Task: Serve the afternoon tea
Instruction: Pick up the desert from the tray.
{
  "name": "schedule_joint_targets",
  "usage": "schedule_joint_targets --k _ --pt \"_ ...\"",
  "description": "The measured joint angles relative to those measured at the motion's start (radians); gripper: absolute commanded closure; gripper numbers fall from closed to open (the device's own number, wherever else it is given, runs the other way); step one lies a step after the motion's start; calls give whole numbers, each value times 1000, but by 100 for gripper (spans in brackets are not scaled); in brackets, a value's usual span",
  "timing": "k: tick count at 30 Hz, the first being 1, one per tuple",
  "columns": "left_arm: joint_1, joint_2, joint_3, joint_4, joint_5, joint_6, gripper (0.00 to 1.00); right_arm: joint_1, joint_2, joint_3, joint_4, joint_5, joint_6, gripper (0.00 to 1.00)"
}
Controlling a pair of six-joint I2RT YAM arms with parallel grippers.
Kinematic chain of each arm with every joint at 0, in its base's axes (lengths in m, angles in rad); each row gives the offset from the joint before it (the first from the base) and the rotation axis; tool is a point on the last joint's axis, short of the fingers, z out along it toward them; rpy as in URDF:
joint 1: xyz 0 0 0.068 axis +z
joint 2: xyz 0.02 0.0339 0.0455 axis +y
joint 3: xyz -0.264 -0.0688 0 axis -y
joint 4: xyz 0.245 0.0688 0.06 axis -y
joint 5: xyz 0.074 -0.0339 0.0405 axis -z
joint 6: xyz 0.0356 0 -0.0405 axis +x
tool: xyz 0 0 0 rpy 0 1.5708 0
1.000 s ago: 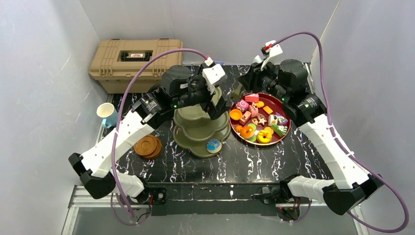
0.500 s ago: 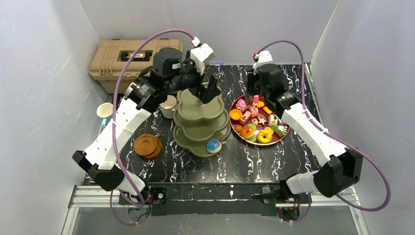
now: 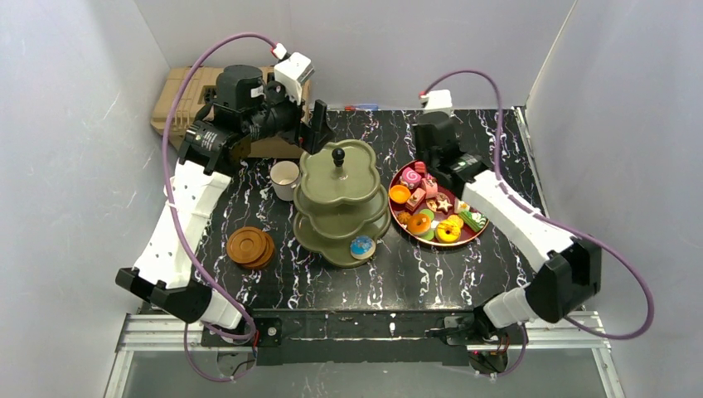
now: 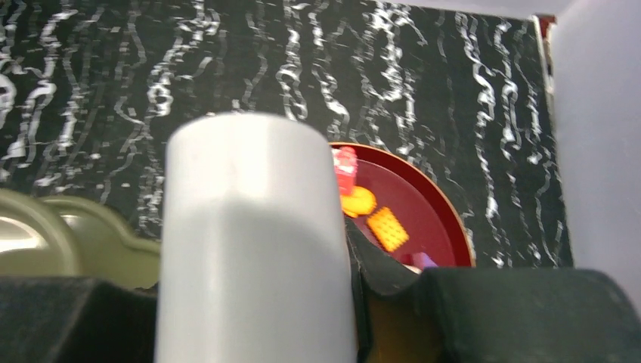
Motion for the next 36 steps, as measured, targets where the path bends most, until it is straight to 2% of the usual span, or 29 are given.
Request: schedule_joint_targets --k 5,9,12,17,24,32,36 --pt "19 -10 -1 -1 8 -3 2 156 119 64 31 101 21 99" --pt "28 -33 -10 0 12 2 2 188 125 31 41 117 40 99" --pt "32 -58 -28 -2 14 10 2 177 70 -38 40 126 62 99" --pt "54 -76 -46 -14 19 16 2 171 -123 -168 -8 126 99 99" --pt "137 -99 -105 -33 34 16 2 171 -315 -243 -56 128 137 95" --pt "181 -157 -192 -47 51 16 2 171 -311 -286 -77 133 133 92" --pt "190 -171 -219 -36 63 8 2 171 -314 -344 -27 122 121 88"
